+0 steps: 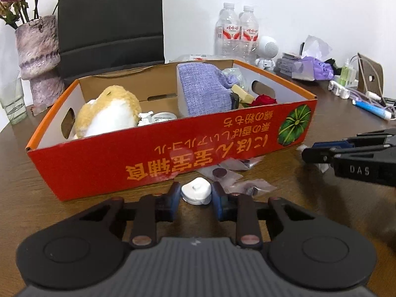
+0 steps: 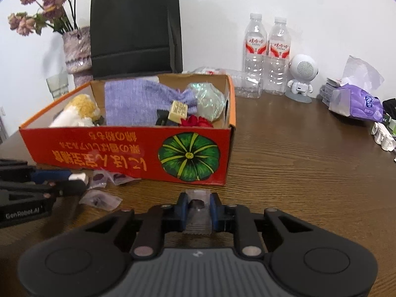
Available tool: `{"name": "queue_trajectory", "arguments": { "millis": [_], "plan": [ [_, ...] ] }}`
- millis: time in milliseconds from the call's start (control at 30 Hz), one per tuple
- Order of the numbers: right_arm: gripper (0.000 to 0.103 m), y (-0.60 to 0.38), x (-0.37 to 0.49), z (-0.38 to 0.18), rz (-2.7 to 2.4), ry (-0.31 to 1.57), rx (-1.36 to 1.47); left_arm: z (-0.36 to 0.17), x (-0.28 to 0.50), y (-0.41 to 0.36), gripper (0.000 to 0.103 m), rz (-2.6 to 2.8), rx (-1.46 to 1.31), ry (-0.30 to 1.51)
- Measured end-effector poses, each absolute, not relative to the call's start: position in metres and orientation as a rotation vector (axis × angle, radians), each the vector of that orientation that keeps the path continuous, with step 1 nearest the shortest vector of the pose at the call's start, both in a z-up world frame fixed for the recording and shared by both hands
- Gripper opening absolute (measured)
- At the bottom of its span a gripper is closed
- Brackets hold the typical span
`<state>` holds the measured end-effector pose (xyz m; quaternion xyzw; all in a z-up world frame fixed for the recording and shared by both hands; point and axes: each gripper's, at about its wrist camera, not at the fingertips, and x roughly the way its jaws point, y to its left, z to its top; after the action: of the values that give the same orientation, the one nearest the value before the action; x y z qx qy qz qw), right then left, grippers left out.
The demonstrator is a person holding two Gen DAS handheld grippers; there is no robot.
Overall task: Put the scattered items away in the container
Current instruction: 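Grasp a clear wrapped candy with the right gripper while the left grasps the white round candy, then carry both candies over the box and open both grippers to drop them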
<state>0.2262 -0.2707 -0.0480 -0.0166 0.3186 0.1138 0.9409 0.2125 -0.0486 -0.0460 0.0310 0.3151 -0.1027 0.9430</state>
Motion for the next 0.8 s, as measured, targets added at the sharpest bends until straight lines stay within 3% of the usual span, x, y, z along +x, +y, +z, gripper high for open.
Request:
{"name": "queue_trajectory", "arguments": {
  "millis": [433,800],
  "plan": [
    [0.017,-0.261,0.15,-0.032,0.307,0.571,0.023,-0.02,0.12,-0.034,0.028,-0.236,0.021,0.528],
    [0.017,-0.253,0.141,-0.008,0.359,0.521,0.026,0.02,0.117,-0.012,0.028,-0.205,0.038,0.437]
  ]
}}
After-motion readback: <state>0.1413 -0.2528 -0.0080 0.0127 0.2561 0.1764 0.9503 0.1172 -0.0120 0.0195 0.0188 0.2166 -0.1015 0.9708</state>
